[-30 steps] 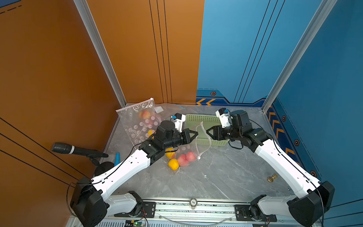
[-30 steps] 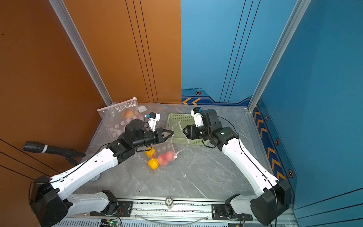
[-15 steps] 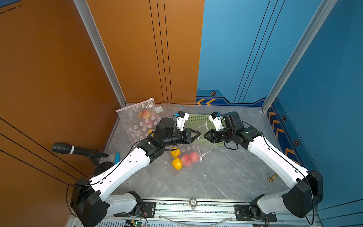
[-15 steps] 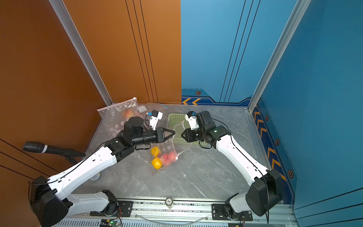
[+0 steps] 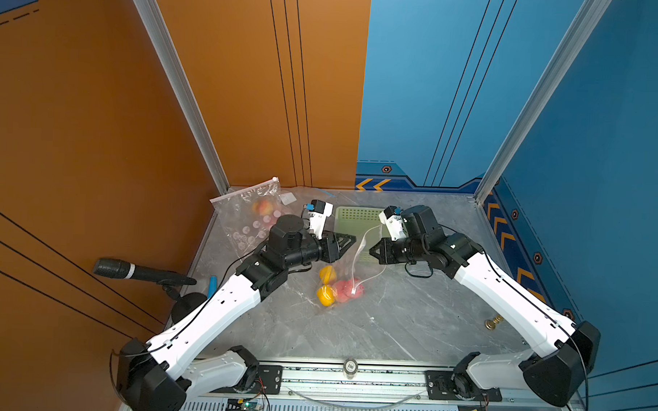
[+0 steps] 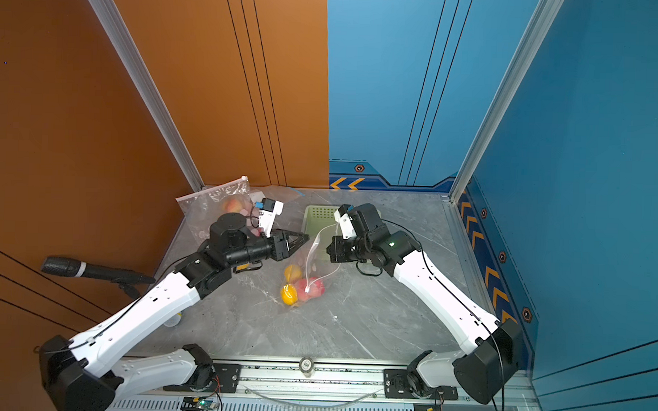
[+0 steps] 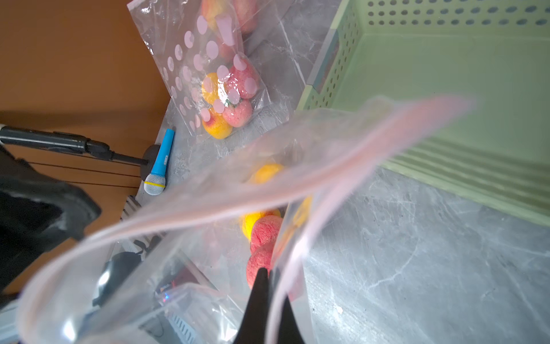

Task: Place the peach in a zip-top bag and seal the zipper
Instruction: Adjust the zipper food storage bag at the center of the board.

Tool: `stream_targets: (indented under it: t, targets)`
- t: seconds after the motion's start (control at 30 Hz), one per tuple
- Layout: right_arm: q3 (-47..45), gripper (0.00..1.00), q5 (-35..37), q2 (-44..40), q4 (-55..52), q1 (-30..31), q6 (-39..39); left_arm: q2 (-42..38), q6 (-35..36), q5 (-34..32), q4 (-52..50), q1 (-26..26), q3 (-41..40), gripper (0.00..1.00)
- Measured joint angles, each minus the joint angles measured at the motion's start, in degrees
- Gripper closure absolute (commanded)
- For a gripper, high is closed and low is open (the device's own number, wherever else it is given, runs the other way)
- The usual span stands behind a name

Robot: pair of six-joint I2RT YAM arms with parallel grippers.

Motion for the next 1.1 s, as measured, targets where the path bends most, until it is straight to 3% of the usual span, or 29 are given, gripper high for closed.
stream_targets:
  t: [0.2, 0.33, 0.47, 0.57, 0.73, 0.87, 1.1]
  targets:
    - [1.8, 1.00, 1.6, -0.2, -2.5, -0.2, 7.8, -12.9, 11.2, -9.5, 1.6, -3.8, -11.3, 0.44]
    - [1.8, 1.00, 3.1, -0.9, -3.3, -0.5, 11.9, -18.8, 21.6, -16.5, 3.8, -14.2, -17.7, 0.35]
    - [1.8, 1.00, 4.5, -1.1, -3.9, -0.6, 14.3, -20.6, 32.1, -25.5, 8.1, -27.4, -24.6, 0.34]
    - [1.8, 1.00, 5.1, -1.1, -4.1, -0.6, 15.4, -18.5, 37.6, -33.1, 11.0, -34.3, -27.9, 0.34]
    - [1.8, 1.00, 6.3, -1.5, -4.1, -0.6, 16.3, -10.6, 42.8, -44.3, 16.8, -39.2, -27.6, 0.29]
    - [1.8, 1.00, 6.6, -2.1, -4.1, -0.6, 17.0, -5.6, 43.7, -50.0, 21.7, -40.4, -27.4, 0.29]
    - [1.8, 1.00, 7.4, -2.1, -4.0, -0.6, 17.0, 1.2, 42.7, -53.9, 27.8, -40.9, -24.2, 0.23]
